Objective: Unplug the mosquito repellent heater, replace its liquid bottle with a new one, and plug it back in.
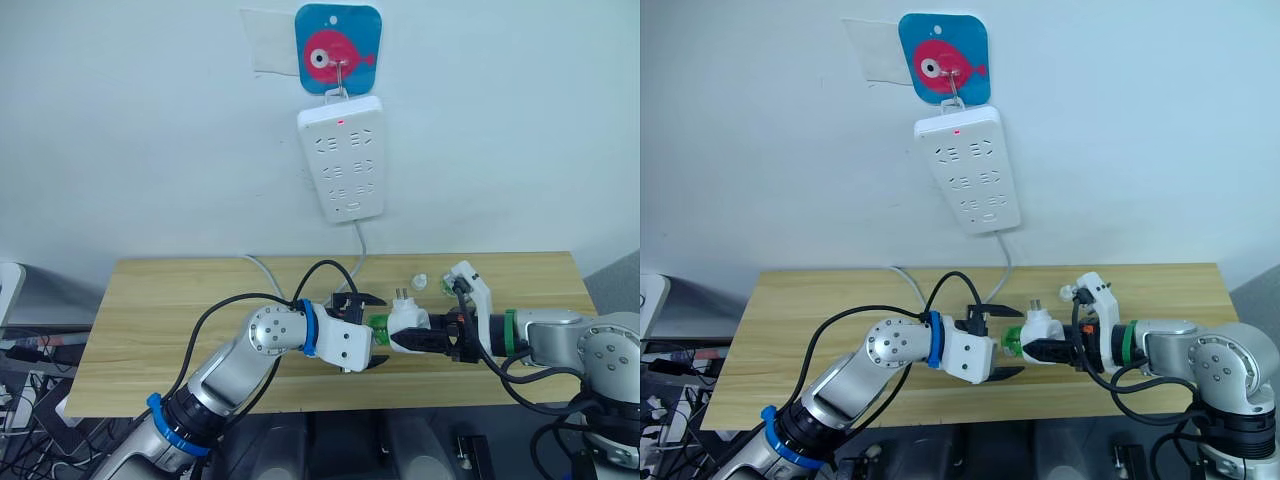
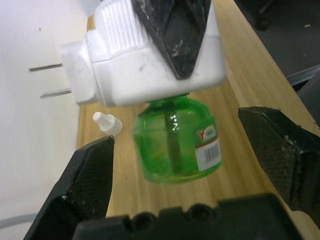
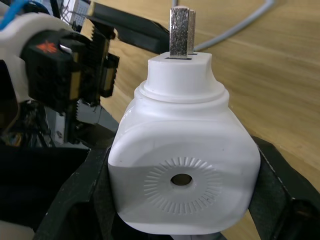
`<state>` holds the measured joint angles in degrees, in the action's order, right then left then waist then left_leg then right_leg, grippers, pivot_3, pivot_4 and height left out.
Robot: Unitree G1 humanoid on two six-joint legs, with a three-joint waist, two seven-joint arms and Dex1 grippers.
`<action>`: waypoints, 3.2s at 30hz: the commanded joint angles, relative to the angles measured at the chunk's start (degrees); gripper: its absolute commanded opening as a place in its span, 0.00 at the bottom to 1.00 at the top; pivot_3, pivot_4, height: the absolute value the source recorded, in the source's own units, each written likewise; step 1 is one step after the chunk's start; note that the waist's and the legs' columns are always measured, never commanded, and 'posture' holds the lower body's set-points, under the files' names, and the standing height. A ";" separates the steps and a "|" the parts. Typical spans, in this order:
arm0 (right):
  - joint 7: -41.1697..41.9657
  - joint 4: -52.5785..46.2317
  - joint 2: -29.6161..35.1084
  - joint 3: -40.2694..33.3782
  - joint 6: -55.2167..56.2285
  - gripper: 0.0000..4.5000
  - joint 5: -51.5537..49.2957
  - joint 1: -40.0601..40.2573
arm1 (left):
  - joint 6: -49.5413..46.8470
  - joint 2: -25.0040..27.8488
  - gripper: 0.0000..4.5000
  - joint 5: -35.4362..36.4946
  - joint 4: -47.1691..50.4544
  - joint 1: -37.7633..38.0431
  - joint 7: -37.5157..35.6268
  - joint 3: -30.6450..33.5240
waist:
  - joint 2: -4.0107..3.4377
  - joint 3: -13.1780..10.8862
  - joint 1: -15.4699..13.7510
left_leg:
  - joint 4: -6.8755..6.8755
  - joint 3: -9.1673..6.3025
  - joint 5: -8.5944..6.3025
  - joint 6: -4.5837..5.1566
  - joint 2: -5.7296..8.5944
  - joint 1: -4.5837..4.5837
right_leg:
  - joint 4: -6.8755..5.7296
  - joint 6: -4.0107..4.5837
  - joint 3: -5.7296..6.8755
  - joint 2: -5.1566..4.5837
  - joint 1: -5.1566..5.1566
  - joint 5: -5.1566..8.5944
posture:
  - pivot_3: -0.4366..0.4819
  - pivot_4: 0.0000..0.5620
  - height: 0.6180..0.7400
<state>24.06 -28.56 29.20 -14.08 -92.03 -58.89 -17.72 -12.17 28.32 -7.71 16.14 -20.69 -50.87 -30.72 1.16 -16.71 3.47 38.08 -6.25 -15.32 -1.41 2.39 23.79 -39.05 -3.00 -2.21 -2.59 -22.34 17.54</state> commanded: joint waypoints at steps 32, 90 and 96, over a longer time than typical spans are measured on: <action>-30.66 4.55 9.00 6.17 13.60 0.66 -38.68 3.84 | -0.81 -1.17 0.50 -4.50 2.02 0.97 -0.49 -1.17 | -0.01 0.02 0.28 | 0.00 0.03 0.01 0.01 0.00 0.03 | 0.01 0.00 -0.01 0.01 0.00 0.00 | 0.38 0.48 1.00; -35.56 -24.75 -4.86 17.36 51.85 0.98 -0.70 21.28 | -8.61 -17.74 0.50 31.56 -3.30 5.94 1.29 12.75 | -0.29 1.17 2.99 | 0.02 0.09 0.15 -0.22 -0.11 -0.03 | -0.01 -0.01 -0.09 0.29 -0.01 0.00 | 0.23 0.41 1.00; -36.34 -24.96 -5.49 16.56 52.31 0.90 -0.07 21.82 | -8.12 -17.52 0.50 31.17 -2.64 6.37 1.79 11.96 | -0.36 1.64 2.99 | 0.02 0.11 0.14 -0.20 -0.10 -0.03 | -0.01 -0.01 -0.09 0.30 0.00 0.00 | 0.24 0.39 1.00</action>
<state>-11.89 -52.03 23.98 3.38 -40.56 -59.48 3.67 -21.67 11.08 23.45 10.77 -14.81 -49.04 -17.94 0.79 -15.07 6.45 38.10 -6.14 -15.17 -1.62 2.29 23.76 -39.06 -3.02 -2.30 -2.29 -22.34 17.53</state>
